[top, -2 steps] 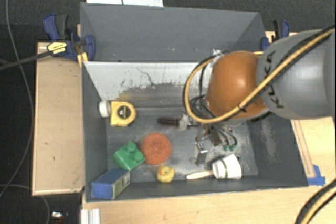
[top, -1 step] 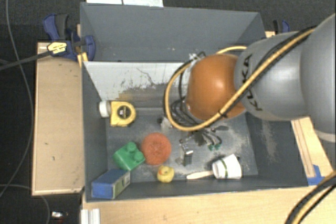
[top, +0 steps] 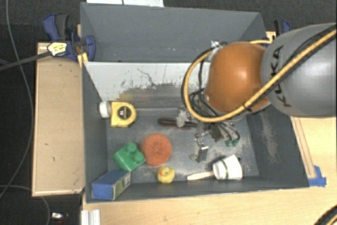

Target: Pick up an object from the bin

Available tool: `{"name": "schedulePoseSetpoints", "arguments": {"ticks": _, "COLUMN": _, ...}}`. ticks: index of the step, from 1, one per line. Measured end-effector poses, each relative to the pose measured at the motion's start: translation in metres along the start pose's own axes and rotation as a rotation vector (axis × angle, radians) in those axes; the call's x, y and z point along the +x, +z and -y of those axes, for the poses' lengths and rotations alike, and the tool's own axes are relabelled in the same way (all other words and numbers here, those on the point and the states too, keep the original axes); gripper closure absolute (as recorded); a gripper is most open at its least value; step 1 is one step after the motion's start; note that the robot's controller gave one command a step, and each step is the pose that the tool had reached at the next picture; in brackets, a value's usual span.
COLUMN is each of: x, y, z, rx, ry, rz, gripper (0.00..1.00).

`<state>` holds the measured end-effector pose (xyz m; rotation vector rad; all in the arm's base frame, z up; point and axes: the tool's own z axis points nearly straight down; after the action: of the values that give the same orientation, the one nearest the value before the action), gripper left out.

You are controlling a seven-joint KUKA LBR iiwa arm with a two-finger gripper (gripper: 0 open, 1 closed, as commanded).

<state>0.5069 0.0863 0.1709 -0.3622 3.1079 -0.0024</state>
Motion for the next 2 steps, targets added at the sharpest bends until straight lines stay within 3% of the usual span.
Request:
{"name": "schedulePoseSetpoints", "arguments": {"ticks": 1, "x": -0.018, "y": 0.030, "z": -0.030, "rx": -0.003, "ry": -0.128, "rz": 0.001, "gripper": 0.00}}
{"name": "schedulePoseSetpoints", "arguments": {"ticks": 2, "x": -0.014, "y": 0.010, "z": -0.040, "rx": 0.000, "ry": -0.115, "rz": 0.002, "gripper": 0.00}}
